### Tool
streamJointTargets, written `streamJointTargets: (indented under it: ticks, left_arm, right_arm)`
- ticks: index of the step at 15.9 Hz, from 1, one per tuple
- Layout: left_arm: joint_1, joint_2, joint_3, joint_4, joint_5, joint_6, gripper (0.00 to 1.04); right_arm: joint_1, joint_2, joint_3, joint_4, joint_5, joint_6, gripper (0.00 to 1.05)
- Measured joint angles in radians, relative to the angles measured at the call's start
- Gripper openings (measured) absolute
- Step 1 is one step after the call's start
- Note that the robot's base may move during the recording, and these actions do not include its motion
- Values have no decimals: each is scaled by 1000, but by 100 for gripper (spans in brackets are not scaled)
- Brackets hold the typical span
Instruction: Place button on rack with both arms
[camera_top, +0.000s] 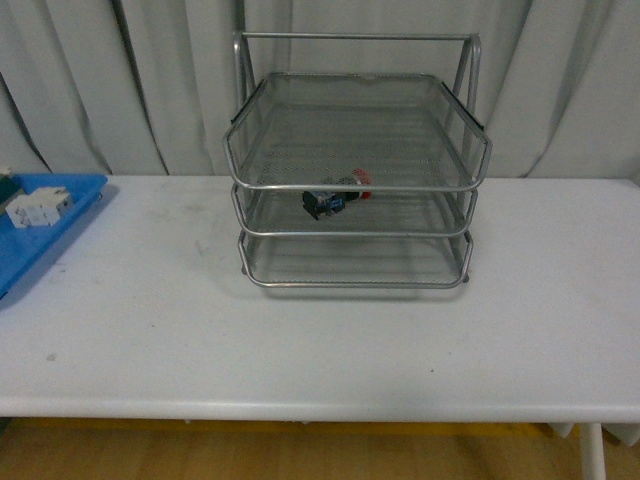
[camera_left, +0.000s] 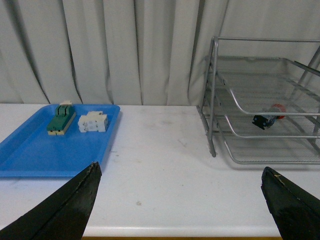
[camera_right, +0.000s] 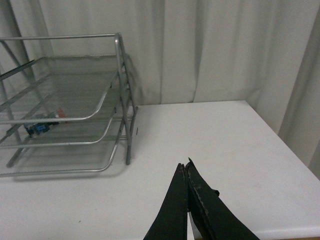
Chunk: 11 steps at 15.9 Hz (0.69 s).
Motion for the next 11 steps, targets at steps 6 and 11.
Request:
streamJointTargets:
  ticks: [6, 11]
  left_arm:
    - [0, 0, 0, 0, 0, 0, 98]
    - [0, 0, 0, 0, 0, 0, 98]
  right_arm:
    - [2, -195, -3, -173, -3, -1, 2]
    - [2, -376, -4, -350, -3, -1, 2]
